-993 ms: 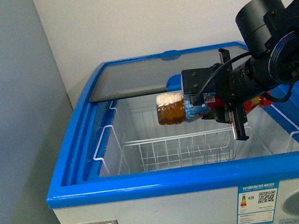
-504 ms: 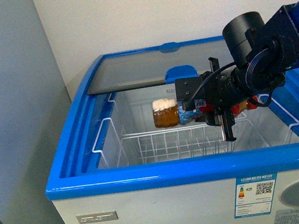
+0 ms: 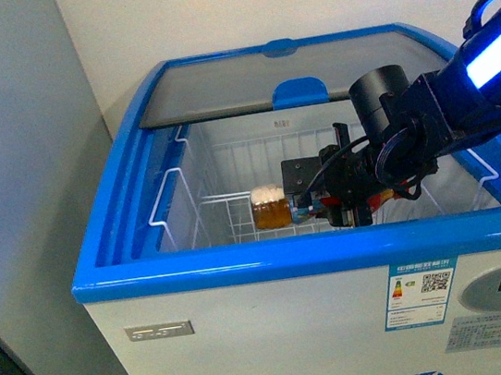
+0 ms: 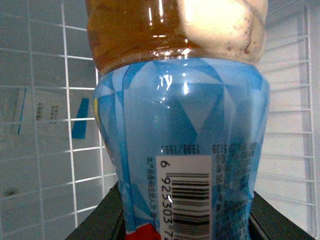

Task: Put drink in fridge

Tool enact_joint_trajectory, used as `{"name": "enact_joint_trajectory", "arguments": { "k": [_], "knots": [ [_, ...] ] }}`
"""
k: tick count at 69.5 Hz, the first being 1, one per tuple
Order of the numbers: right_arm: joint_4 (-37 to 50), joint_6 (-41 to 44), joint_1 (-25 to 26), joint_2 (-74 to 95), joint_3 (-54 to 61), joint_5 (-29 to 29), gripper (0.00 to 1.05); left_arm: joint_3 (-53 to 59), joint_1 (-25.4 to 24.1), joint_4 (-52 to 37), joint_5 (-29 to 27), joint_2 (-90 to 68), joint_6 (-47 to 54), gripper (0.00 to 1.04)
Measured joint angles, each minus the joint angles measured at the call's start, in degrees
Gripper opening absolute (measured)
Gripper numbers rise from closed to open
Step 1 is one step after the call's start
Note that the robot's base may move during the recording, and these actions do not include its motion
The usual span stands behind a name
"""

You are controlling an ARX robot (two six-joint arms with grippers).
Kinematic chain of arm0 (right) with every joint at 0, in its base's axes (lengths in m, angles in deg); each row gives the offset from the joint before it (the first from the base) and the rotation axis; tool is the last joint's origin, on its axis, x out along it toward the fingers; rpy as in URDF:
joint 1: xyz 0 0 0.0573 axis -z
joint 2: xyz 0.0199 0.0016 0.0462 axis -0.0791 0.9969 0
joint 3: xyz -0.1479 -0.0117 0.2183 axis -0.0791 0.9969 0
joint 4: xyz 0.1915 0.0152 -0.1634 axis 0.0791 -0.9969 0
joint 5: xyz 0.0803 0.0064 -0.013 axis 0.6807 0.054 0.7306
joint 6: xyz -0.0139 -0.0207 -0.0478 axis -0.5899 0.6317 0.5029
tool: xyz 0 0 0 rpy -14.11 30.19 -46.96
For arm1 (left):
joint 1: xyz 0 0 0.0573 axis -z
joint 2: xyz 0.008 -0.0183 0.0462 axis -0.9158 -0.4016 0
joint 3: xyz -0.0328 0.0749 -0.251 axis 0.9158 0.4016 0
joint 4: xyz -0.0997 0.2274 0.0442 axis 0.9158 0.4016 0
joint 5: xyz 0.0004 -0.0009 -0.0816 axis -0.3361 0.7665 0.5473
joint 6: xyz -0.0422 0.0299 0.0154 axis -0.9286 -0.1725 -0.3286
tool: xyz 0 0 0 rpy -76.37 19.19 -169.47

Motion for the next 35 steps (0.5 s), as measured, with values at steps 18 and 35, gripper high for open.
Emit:
{"name": "enact_joint_trajectory", "arguments": {
  "k": [18, 35],
  "knots": [
    [0.39, 1.07, 0.02, 5.49, -5.29, -1.03, 0.39, 0.00, 0.00, 0.00, 0.00, 0.00, 0.00, 0.97],
    [-2.05, 0.52, 0.02, 11.58, -12.39, -2.69, 0.39, 0.00, 0.00, 0.00, 0.00, 0.00, 0.00, 0.97]
  ]
}}
